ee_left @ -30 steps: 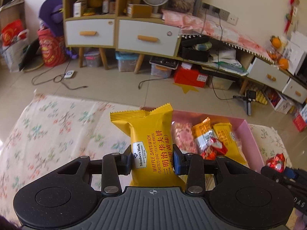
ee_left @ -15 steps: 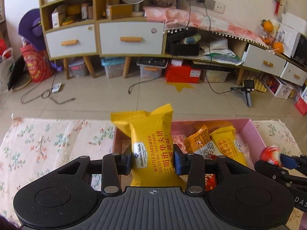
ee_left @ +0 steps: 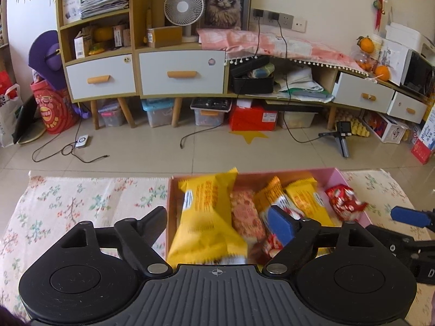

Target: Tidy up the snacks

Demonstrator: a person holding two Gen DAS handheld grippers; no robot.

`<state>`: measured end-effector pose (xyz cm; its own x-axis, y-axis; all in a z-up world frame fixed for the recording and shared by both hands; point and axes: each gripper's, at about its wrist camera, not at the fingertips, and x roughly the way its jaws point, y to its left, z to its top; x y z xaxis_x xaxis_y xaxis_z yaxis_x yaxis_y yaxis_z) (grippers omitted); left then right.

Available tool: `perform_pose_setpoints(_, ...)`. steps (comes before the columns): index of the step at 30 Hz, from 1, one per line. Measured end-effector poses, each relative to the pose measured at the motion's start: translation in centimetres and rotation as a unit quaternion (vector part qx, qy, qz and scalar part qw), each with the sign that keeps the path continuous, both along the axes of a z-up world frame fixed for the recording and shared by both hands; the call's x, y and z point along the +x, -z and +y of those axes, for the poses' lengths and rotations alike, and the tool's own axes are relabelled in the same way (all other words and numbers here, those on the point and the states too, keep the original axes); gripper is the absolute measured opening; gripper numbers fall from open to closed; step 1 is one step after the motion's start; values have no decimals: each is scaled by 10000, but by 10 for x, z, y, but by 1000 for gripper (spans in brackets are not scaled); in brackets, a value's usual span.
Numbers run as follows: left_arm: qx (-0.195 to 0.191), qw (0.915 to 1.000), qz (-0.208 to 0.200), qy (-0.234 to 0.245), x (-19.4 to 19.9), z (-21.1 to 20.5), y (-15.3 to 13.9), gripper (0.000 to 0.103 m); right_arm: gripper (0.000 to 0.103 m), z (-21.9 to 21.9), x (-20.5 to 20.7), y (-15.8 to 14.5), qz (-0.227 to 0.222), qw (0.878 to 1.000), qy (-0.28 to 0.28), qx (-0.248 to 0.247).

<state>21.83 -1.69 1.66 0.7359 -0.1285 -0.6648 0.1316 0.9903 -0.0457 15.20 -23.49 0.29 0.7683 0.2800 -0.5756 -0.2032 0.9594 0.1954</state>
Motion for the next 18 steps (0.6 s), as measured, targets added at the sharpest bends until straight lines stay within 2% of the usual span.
perform_pose_setpoints(12, -36, 9999, 123, 16, -80, 8, 4, 95, 90, -3, -50, -9, 102, 9995, 159, -254)
perform_pose_setpoints(15, -126, 9998, 170, 11, -102, 9, 4, 97, 94, -5, -64, -10, 100, 9992, 293, -271)
perform_pose_setpoints(18, -60, 9998, 164, -56, -123, 9, 6, 99, 98, -6, -76, -8, 151, 9987, 443, -182)
